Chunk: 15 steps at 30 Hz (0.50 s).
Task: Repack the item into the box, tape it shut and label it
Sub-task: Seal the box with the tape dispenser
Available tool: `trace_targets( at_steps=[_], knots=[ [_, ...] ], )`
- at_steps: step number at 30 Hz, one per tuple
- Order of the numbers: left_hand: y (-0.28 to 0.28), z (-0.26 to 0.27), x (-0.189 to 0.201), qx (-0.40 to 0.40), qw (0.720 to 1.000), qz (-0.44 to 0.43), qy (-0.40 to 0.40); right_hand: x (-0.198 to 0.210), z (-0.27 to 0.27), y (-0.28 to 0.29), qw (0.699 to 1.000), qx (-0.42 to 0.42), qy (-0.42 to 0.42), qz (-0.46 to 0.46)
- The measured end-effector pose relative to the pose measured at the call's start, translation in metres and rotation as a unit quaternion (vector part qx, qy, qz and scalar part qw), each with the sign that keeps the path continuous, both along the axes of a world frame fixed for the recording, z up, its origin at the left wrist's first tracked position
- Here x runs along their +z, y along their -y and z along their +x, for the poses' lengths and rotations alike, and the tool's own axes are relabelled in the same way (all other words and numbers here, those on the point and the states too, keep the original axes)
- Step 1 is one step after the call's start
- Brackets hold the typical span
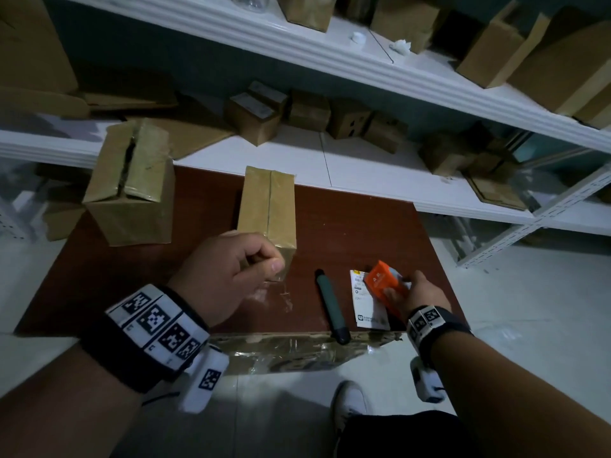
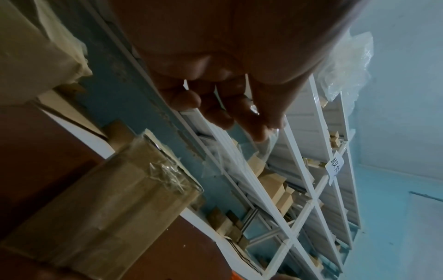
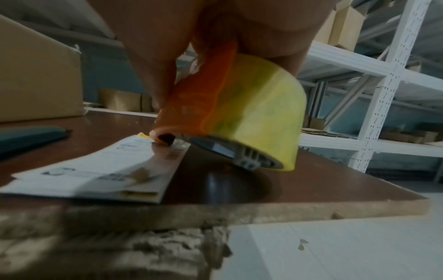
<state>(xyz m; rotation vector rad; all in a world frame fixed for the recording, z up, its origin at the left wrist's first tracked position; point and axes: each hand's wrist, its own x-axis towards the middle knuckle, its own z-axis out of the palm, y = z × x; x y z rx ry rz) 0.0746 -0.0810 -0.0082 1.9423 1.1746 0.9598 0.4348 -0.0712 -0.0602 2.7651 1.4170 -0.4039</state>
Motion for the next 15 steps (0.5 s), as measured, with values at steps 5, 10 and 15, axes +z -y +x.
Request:
trace_targets(
  at_steps=[5, 10, 15],
  knots=[
    [0.003, 0.005, -0.003, -0.036, 0.999, -0.017, 0.006, 0.013, -0.009, -0.012, 0.997, 0.018, 0.052, -0.060],
    [0.004, 0.005, 0.002, -0.065, 0.994, -0.064, 0.062, 0.051, -0.035, -0.013, 0.990, 0.063, -0.069, 0.106],
    [0.007, 0.004, 0.009, -0.133, 0.967, -0.130, 0.176, 0.080, -0.112, 0.005, 0.800, 0.101, -0.556, 0.201]
  ],
)
